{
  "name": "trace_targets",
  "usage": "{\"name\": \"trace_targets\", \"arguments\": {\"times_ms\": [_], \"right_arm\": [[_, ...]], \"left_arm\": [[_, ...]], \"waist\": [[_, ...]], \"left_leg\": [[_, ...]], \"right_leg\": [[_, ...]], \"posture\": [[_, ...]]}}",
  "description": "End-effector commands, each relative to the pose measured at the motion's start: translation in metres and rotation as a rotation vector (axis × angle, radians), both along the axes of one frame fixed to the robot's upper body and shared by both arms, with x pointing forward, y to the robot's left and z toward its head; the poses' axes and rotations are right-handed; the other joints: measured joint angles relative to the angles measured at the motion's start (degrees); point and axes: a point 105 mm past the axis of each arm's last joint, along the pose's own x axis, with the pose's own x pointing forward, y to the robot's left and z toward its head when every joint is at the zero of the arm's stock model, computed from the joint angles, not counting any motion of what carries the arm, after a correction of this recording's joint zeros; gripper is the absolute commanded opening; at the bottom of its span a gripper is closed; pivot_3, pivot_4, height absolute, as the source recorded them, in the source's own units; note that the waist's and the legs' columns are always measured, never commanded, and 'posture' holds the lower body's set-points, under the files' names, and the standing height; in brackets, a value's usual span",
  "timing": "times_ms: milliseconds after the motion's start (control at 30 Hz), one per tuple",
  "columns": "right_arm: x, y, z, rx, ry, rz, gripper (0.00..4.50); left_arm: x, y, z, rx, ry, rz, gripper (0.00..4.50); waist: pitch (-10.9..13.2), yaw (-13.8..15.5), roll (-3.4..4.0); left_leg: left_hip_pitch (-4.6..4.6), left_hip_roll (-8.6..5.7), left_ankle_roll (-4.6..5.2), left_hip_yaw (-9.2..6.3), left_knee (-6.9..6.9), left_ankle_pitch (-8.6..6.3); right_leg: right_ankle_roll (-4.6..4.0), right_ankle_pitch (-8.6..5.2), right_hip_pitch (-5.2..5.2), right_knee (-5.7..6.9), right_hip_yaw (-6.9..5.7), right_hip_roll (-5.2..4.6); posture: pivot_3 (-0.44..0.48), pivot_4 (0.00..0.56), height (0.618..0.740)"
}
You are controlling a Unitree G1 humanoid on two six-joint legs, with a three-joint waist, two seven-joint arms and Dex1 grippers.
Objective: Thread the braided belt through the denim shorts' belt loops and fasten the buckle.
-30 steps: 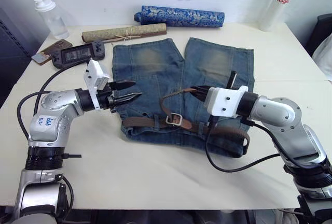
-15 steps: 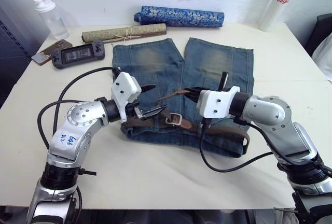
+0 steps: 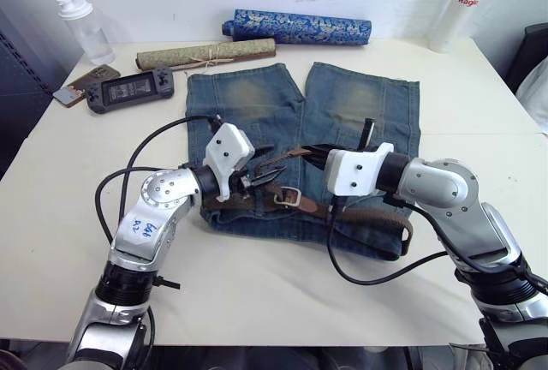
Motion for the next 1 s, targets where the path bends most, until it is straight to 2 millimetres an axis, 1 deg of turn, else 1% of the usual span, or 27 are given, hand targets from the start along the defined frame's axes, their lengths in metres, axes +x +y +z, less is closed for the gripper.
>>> {"name": "trace_targets", "arguments": {"times_ms": [33, 67, 200, 400, 467, 500, 533, 600, 700, 733, 767, 800, 867, 900, 933, 1000], "right_arm": [[-0.008, 0.002, 0.014, 0.027, -0.053, 0.019, 0.0], [-0.008, 0.002, 0.014, 0.028, -0.051, 0.017, 0.0], [-0.007, 0.0, 0.014, 0.045, -0.034, 0.005, 0.0], [-0.004, -0.001, 0.018, 0.133, 0.037, -0.031, 0.0], [-0.002, -0.004, 0.022, 0.172, 0.046, -0.056, 0.82], [-0.002, -0.005, 0.022, 0.187, 0.059, -0.065, 1.06], [0.0, -0.007, 0.024, 0.217, 0.069, -0.085, 1.44], [0.004, -0.016, 0.027, 0.275, 0.089, -0.149, 2.38], [0.006, -0.033, 0.016, 0.41, 0.263, -0.248, 3.72], [0.004, -0.036, 0.011, 0.461, 0.325, -0.266, 4.01], [0.001, -0.035, 0.006, 0.495, 0.375, -0.263, 4.01], [-0.003, -0.031, 0.001, 0.537, 0.424, -0.257, 3.92], [-0.011, -0.02, -0.01, 0.585, 0.526, -0.236, 3.31], [-0.015, -0.014, -0.016, 0.594, 0.57, -0.226, 2.71], [-0.018, -0.01, -0.019, 0.597, 0.598, -0.22, 2.22], [-0.02, -0.002, -0.028, 0.611, 0.644, -0.232, 1.15]], "left_arm": [[-0.004, -0.001, 0.014, -0.014, -0.067, -0.013, 0.47], [-0.005, -0.001, 0.015, -0.02, -0.067, -0.018, 0.06], [-0.008, 0.001, 0.015, -0.027, -0.076, -0.032, 0.06], [-0.007, 0.003, 0.016, -0.042, -0.081, -0.021, 0.06], [-0.006, 0.005, 0.018, -0.075, -0.077, -0.01, 0.0], [-0.006, 0.007, 0.019, -0.097, -0.068, -0.004, 0.0], [-0.005, 0.009, 0.02, -0.121, -0.059, 0.007, 0.0], [-0.004, 0.012, 0.02, -0.161, -0.035, 0.02, 0.0], [-0.003, 0.018, 0.021, -0.266, 0.018, 0.056, 0.0], [-0.003, 0.019, 0.02, -0.288, 0.034, 0.068, 0.0], [-0.003, 0.02, 0.019, -0.3, 0.044, 0.074, 0.0], [-0.003, 0.02, 0.018, -0.308, 0.053, 0.079, 0.0], [-0.004, 0.02, 0.016, -0.32, 0.067, 0.084, 0.0], [-0.005, 0.019, 0.015, -0.318, 0.07, 0.085, 0.0], [-0.005, 0.018, 0.014, -0.316, 0.072, 0.085, 0.0], [-0.005, 0.017, 0.012, -0.319, 0.083, 0.087, 0.0]], "waist": [[0.0, -0.02, 0.0], [0.0, 0.0, 0.0], [0.0, 0.01, 0.0], [0.0, 0.02, 0.0], [0.0, 0.01, 0.0], [0.0, 0.0, 0.0], [0.0, 0.03, 0.0], [0.0, 0.01, 0.0], [-0.01, 0.16, -0.01], [-0.01, 0.16, -0.01], [-0.01, 0.12, -0.01], [-0.01, 0.06, 0.0], [-0.01, -0.09, 0.01], [-0.01, -0.1, 0.01], [-0.01, -0.09, 0.01], [-0.01, 0.04, 0.01]], "left_leg": [[0.0, 0.0, 0.0, 0.0, 0.0, 0.0], [0.0, 0.0, 0.0, 0.0, 0.0, 0.0], [0.0, 0.0, 0.0, 0.0, 0.0, 0.0], [0.0, 0.0, 0.0, 0.0, 0.0, 0.0], [0.0, 0.0, -0.01, -0.01, 0.0, 0.0], [0.0, 0.0, 0.0, -0.01, 0.0, 0.0], [0.0, 0.0, 0.0, -0.01, 0.0, 0.0], [0.0, 0.0, -0.01, -0.04, 0.0, 0.0], [0.0, 0.0, -0.01, -0.08, 0.0, 0.01], [0.0, 0.0, -0.01, -0.11, 0.0, 0.01], [0.0, -0.01, -0.01, -0.14, 0.0, 0.01], [0.0, -0.01, -0.01, -0.14, 0.0, 0.01], [0.02, 0.01, -0.01, -0.15, 0.0, 0.01], [0.03, 0.02, -0.02, -0.14, 0.0, 0.02], [0.03, 0.02, -0.03, -0.14, 0.0, 0.03], [0.03, 0.02, -0.04, -0.15, 0.0, 0.03]], "right_leg": [[0.0, 0.0, 0.0, 0.0, 0.0, 0.0], [0.0, 0.0, 0.0, 0.0, 0.0, 0.0], [0.0, 0.0, 0.0, 0.0, 0.0, 0.0], [0.0, 0.0, 0.0, 0.0, 0.0, 0.0], [0.0, 0.0, 0.0, 0.0, 0.0, 0.0], [0.0, 0.0, 0.0, 0.0, 0.0, 0.0], [0.0, 0.0, 0.0, 0.0, 0.0, 0.0], [0.0, 0.0, 0.0, 0.0, 0.0, 0.0], [0.0, 0.0, 0.01, 0.01, -0.01, 0.0], [0.0, 0.0, 0.03, -0.01, -0.02, 0.0], [0.0, 0.0, 0.02, -0.01, 0.0, 0.0], [-0.01, 0.0, 0.03, 0.0, 0.01, 0.0], [-0.01, 0.0, 0.0, 0.02, 0.02, 0.01], [-0.01, 0.0, -0.01, 0.04, 0.03, 0.01], [-0.01, 0.0, -0.02, 0.05, 0.03, 0.02], [-0.01, 0.0, -0.01, 0.05, 0.03, 0.02]], "posture": [[0.0, 0.15, 0.637], [0.0, 0.15, 0.637], [0.0, 0.15, 0.637], [0.0, 0.15, 0.637], [0.0, 0.15, 0.637], [0.0, 0.15, 0.637], [0.0, 0.15, 0.637], [0.0, 0.15, 0.637], [0.0, 0.15, 0.637], [0.0, 0.15, 0.637], [0.0, 0.15, 0.637], [0.0, 0.15, 0.637], [0.0, 0.15, 0.637], [0.0, 0.15, 0.637], [0.0, 0.15, 0.637], [0.0, 0.15, 0.637]]}}
